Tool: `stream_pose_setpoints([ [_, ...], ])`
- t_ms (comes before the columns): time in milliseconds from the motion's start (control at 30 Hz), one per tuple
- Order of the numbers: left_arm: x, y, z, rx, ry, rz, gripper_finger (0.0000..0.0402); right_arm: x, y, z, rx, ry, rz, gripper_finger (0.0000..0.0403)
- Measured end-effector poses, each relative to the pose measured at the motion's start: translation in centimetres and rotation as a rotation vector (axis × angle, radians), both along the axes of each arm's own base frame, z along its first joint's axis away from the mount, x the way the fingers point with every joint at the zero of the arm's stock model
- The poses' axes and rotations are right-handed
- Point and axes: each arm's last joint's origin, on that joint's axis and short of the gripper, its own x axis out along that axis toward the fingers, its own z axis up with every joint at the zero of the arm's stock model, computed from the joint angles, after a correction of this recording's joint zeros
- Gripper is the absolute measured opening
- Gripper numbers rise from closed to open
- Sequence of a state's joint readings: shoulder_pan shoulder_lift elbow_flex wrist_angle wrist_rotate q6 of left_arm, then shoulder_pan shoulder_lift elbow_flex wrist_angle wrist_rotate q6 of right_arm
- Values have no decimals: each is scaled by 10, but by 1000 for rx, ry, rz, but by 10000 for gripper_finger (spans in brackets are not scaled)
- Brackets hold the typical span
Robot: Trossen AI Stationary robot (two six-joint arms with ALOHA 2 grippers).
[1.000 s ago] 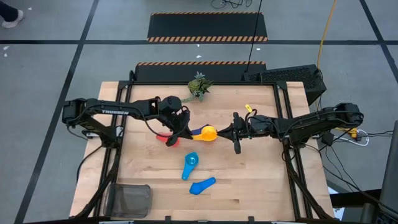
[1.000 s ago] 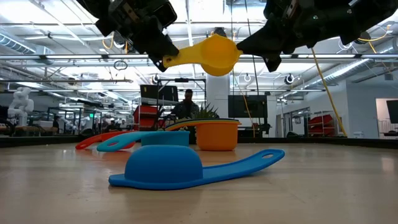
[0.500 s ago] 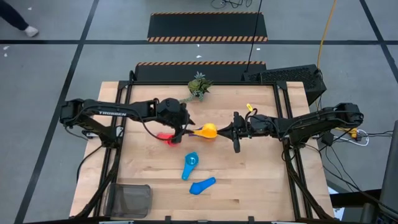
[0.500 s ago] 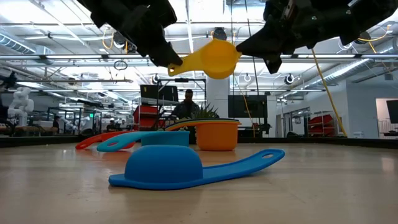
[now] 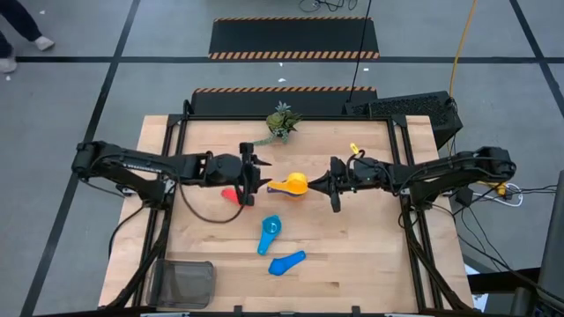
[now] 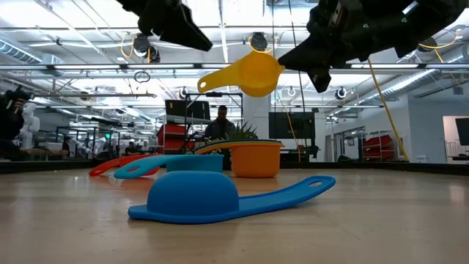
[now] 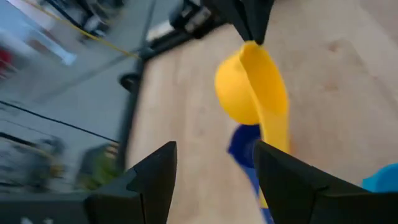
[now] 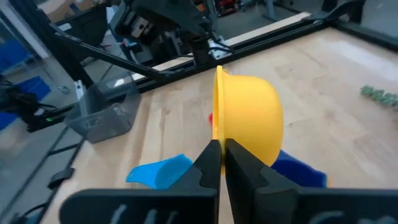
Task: Nest measuring cups in basket
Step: Stack the yellow measuring cup on top of the dark blue measuring cup
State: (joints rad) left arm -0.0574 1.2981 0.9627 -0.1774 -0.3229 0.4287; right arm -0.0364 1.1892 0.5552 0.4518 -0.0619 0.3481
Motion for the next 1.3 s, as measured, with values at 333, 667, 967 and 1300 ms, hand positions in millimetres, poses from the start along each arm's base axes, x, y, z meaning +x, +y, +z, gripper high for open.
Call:
stream_pose_setpoints([
  [333, -3, -40, 1, 244, 26, -126, 214, -1, -12, 2, 130, -11, 81, 0],
  [667, -9, -83, -17, 507, 141, -187, 214, -1, -12, 5, 282, -30, 94, 0],
  [967, -17, -89, -50, 723, 237, -82, 214, -1, -12, 5, 352, -21, 103, 0],
  [1300, -29, -85, -76, 965, 319, -47, 214, -3, -30, 5, 382, -32, 40, 0],
])
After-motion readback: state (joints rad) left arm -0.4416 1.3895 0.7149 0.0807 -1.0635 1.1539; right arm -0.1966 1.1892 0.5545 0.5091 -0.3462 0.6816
